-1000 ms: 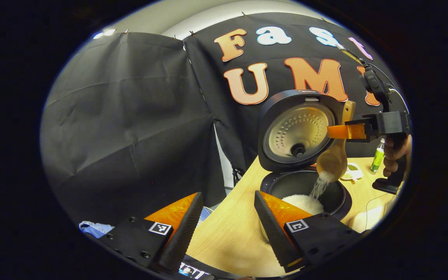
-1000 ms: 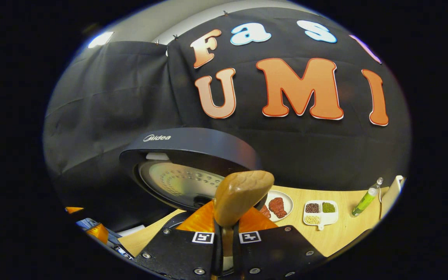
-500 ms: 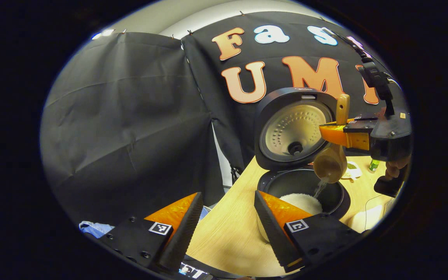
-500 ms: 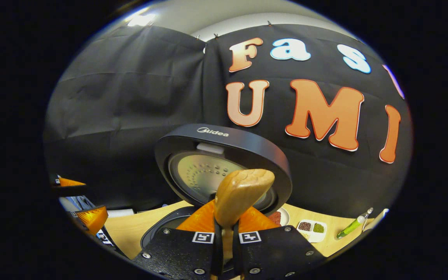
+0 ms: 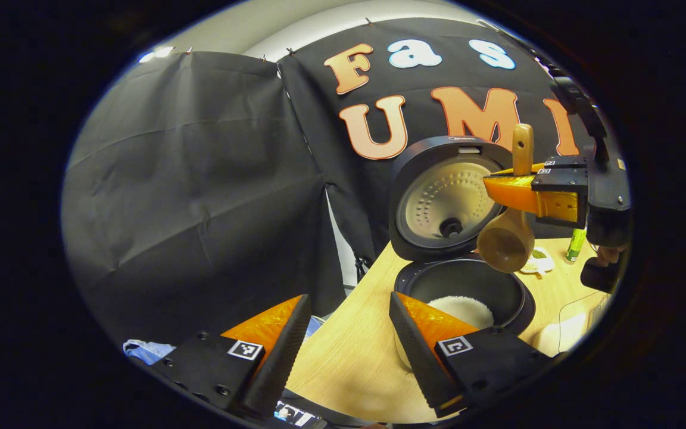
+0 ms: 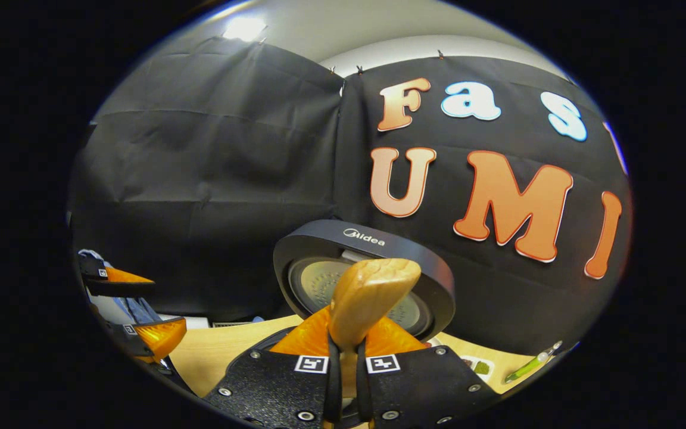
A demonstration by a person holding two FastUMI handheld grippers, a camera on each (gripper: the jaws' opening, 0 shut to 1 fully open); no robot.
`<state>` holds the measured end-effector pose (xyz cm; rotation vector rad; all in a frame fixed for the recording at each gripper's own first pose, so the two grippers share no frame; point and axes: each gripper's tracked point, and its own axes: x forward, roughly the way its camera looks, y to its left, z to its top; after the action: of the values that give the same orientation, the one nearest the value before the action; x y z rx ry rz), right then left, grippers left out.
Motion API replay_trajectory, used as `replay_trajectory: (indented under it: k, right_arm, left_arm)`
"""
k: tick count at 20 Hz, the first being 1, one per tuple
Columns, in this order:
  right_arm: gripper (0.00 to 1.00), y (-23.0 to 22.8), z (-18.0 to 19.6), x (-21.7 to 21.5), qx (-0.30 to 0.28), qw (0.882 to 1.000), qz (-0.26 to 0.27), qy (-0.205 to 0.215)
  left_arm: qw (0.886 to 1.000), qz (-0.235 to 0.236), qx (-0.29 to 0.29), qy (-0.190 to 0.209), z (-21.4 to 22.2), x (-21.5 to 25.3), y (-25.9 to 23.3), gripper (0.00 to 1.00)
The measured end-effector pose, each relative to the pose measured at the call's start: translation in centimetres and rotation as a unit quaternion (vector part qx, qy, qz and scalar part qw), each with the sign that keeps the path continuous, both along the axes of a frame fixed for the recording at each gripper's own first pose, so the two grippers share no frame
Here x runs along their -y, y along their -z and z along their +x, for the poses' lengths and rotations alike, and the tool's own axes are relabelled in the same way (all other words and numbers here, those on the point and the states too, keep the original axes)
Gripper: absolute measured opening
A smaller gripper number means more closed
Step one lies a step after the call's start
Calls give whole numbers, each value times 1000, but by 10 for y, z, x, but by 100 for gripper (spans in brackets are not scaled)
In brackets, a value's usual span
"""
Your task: Close the left gripper, press the button to open the rice cooker; take a wooden spoon from the chopstick holder with the right hand, scoop a spoonful of rice and pour it into the rice cooker, then put the wooden spoon back into the chopstick holder.
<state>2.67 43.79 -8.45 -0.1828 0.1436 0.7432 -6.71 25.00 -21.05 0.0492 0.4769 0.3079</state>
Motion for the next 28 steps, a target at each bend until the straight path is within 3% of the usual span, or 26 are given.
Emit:
replay_trajectory:
  k: [3,7,8,9,12,13,15,20,23,24,25,28]
  right_arm:
    - [9,3,-3,7,-40,999,30,-1]
    - [10,-6,11,41,-94,991,90,33]
    - [9,-6,14,51,-111,987,106,43]
    - [9,-4,18,60,-130,982,124,52]
    - [10,-9,22,93,-184,963,185,74]
    - [10,-8,23,107,-198,956,199,84]
    - [9,-6,26,138,-214,946,219,105]
    - [9,35,25,247,-218,939,189,187]
    - [10,49,19,302,-220,929,185,234]
    - [10,54,17,320,-219,926,182,249]
    - [10,61,14,339,-217,923,176,263]
    - [9,83,0,392,-218,915,152,304]
  left_arm:
    - [1000,4,0,7,0,9,-1,83]
    - [1000,-3,4,15,2,27,-5,83]
    - [1000,-5,5,16,2,31,-6,83]
    - [1000,-5,5,17,1,35,-8,91]
    - [1000,-6,6,22,2,50,-12,91]
    - [1000,-5,6,26,1,54,-13,83]
    - [999,-2,6,33,2,65,-16,83]
    - [999,-9,8,52,8,105,-25,83]
    - [997,-5,11,75,14,135,-31,83]
    - [997,-3,13,82,17,145,-35,91]
    - [996,-4,15,90,19,155,-37,83]
    - [994,-21,9,103,25,180,-37,82]
